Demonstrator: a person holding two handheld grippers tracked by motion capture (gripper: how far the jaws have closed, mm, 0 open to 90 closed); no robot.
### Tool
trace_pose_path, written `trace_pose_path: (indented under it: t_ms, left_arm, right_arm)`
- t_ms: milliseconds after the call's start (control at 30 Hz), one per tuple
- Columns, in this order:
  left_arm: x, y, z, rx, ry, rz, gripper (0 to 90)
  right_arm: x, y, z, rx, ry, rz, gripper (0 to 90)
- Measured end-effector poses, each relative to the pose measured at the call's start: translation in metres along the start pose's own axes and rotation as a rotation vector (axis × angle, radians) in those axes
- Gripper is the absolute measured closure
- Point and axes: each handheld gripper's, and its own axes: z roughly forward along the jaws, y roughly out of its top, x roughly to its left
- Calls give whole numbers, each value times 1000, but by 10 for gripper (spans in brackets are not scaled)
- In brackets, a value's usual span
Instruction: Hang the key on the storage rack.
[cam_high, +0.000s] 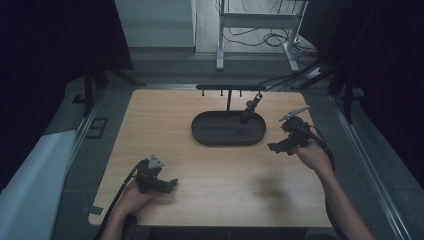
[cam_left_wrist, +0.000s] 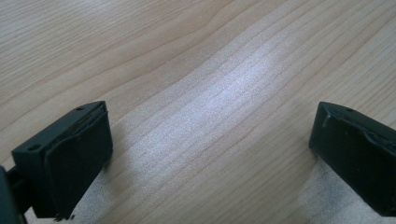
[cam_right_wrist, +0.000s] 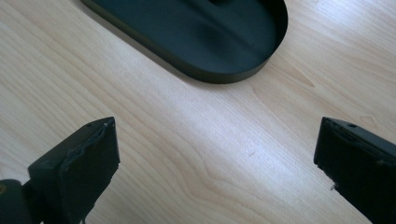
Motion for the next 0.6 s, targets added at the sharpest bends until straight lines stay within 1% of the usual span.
trace_pose_path:
  t_ms: [100, 133, 367, 567, 600]
  left_arm:
    - [0, 0, 0, 0, 0, 0, 0]
    - [0, 0, 0, 0, 0, 0, 0]
    - [0, 0, 0, 3, 0, 6, 0]
    - [0, 0, 0, 3, 0, 5, 0]
    - [0, 0, 0, 3, 0, 3, 0]
  right_arm:
    - [1, -3, -1, 0, -2, 0, 0]
    - [1, -7, -3, 2, -6, -2, 0]
    - [3, -20, -6, 4, -2, 4, 0]
    - [4, -30, -7, 14, -6, 13, 0]
    - [4, -34, -8, 13, -9, 17, 0]
